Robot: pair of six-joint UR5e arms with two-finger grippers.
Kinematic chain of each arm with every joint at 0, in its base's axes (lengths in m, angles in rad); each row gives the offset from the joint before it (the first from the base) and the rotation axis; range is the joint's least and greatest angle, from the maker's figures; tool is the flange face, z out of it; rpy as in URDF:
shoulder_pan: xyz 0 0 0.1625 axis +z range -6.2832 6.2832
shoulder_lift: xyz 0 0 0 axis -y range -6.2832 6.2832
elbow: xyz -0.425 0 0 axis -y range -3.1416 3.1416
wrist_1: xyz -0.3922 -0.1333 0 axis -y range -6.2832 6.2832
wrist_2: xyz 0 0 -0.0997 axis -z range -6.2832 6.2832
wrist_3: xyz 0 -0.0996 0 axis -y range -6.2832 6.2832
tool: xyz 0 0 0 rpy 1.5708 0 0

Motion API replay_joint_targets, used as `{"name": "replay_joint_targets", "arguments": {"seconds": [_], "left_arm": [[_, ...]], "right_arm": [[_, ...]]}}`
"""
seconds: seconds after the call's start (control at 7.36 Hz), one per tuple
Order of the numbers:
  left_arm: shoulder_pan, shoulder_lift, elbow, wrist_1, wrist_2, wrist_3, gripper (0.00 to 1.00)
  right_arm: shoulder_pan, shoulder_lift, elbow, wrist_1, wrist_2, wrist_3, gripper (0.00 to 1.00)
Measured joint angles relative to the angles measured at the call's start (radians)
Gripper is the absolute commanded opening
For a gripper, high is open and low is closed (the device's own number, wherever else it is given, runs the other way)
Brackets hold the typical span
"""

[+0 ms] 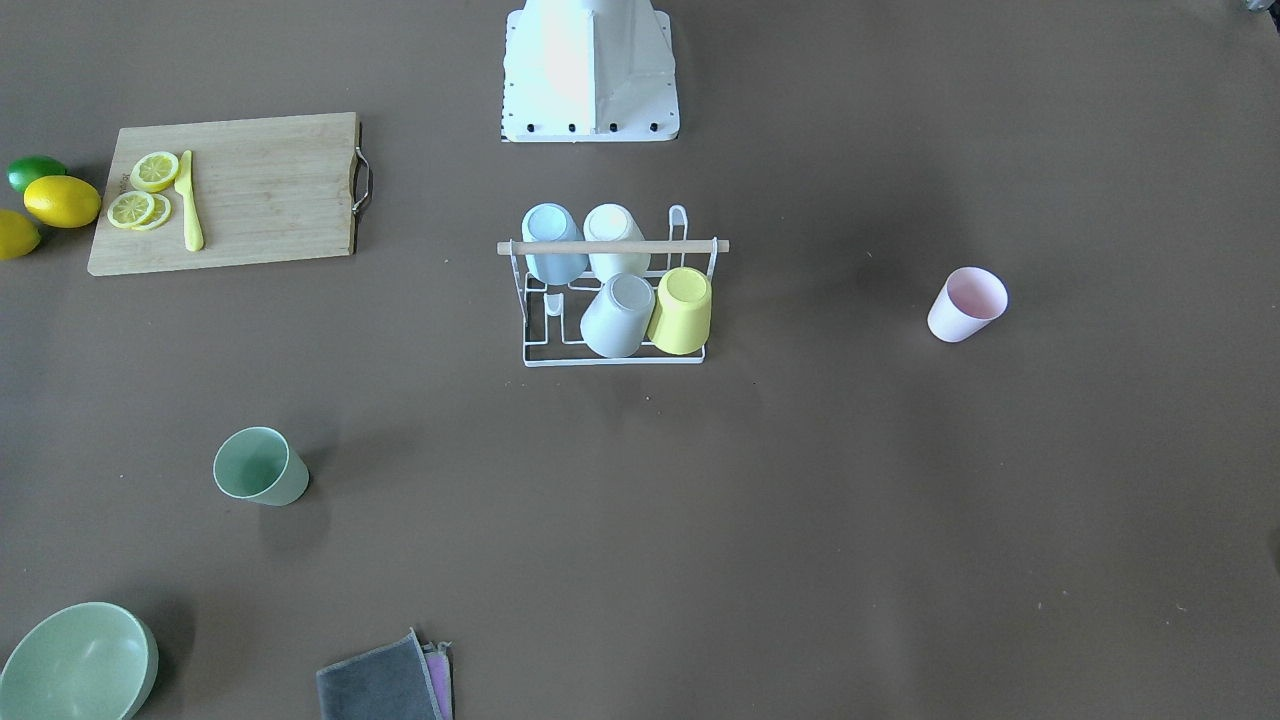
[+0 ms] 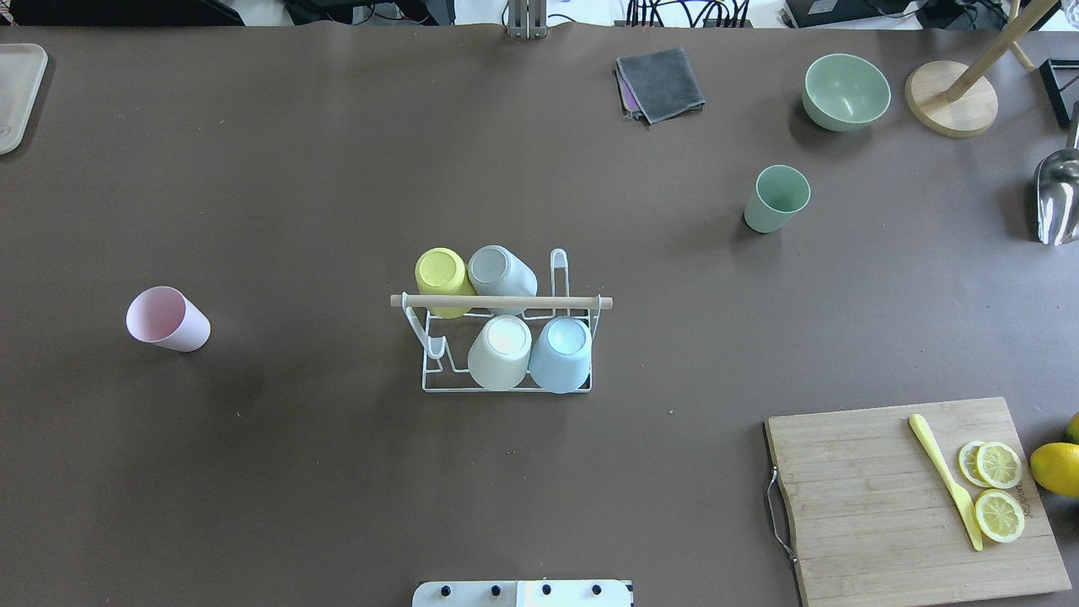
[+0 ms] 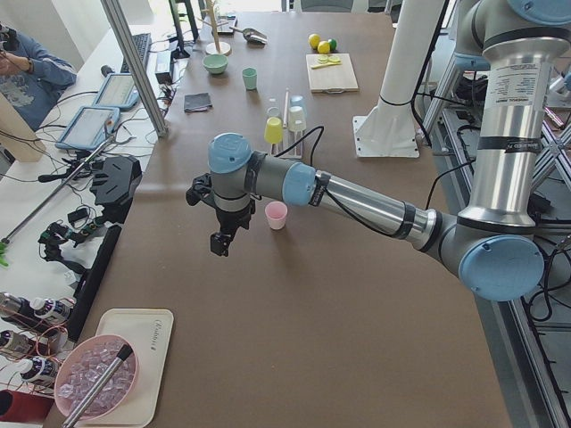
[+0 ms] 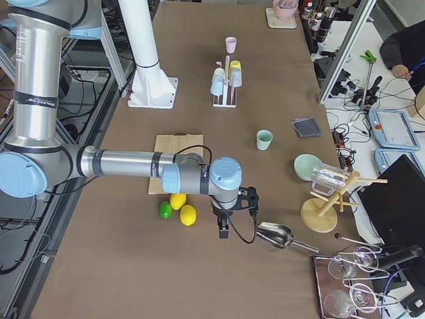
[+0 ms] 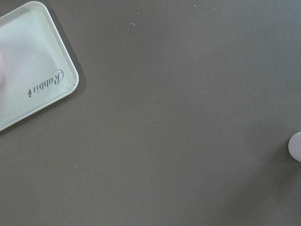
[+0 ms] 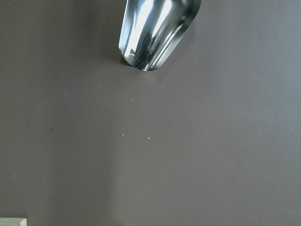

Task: Place cup on cup holder

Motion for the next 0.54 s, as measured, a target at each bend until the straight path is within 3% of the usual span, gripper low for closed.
{"name": "replay_joint_targets", "arguments": {"seconds": [0.54], "left_arm": [[0.079,-0.09,0.03,-0.002,-0.001,-0.009,0.98]], "right_arm": [[-0.018,0.001,0.0,0.021,-0.001,0.0,1.0]]}}
